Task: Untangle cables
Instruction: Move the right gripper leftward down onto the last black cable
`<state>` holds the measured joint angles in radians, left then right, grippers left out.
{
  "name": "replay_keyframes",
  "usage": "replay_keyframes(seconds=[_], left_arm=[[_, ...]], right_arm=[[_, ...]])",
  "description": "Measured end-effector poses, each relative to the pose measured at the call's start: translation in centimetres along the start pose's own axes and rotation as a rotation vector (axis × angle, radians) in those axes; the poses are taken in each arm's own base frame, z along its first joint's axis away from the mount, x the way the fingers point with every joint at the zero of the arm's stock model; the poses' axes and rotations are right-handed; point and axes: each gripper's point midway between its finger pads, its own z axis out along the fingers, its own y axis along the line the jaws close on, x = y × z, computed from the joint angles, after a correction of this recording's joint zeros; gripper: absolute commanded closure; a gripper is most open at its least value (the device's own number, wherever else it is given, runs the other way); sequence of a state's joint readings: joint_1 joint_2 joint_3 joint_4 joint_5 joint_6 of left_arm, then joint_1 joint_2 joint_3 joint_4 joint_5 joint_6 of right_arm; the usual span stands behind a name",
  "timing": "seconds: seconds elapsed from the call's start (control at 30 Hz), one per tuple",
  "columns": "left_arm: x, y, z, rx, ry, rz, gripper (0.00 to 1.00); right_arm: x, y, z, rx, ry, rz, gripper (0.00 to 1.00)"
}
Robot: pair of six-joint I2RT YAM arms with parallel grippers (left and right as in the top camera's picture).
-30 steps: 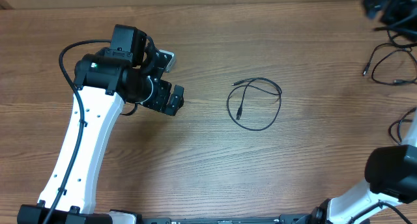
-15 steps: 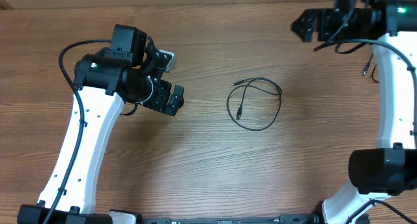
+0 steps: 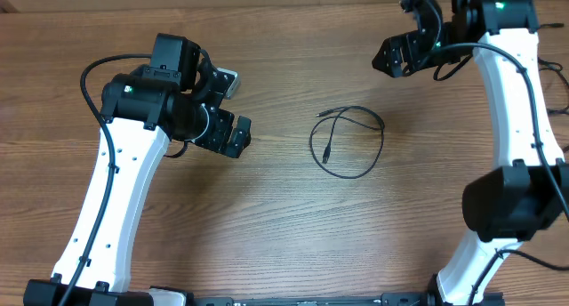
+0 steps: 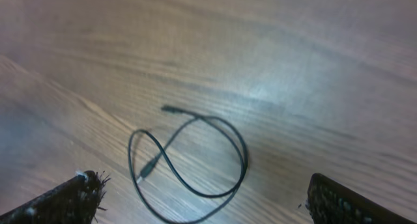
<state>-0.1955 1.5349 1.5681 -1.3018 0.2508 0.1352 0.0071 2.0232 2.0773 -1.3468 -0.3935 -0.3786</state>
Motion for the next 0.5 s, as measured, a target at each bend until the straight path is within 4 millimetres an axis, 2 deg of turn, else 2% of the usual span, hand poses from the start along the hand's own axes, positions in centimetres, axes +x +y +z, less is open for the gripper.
replay_keyframes(seconds=[0.23, 0.37, 0.5], left_arm=[[0.0, 0.0, 0.0, 0.0, 0.0, 0.0, 0.01], [0.0, 0.0, 0.0, 0.0, 0.0, 0.0, 0.0], [0.0, 0.0, 0.0, 0.0, 0.0, 0.0, 0.0]], right_arm=[[3.1, -0.2, 3.4, -0.079, 0.149, -0.056, 0.0], [5.1, 0.4, 5.3, -0.145, 0.205, -0.128, 0.0], [6.1, 1.1, 7.9, -0.18, 0.212, -0.218, 0.05]])
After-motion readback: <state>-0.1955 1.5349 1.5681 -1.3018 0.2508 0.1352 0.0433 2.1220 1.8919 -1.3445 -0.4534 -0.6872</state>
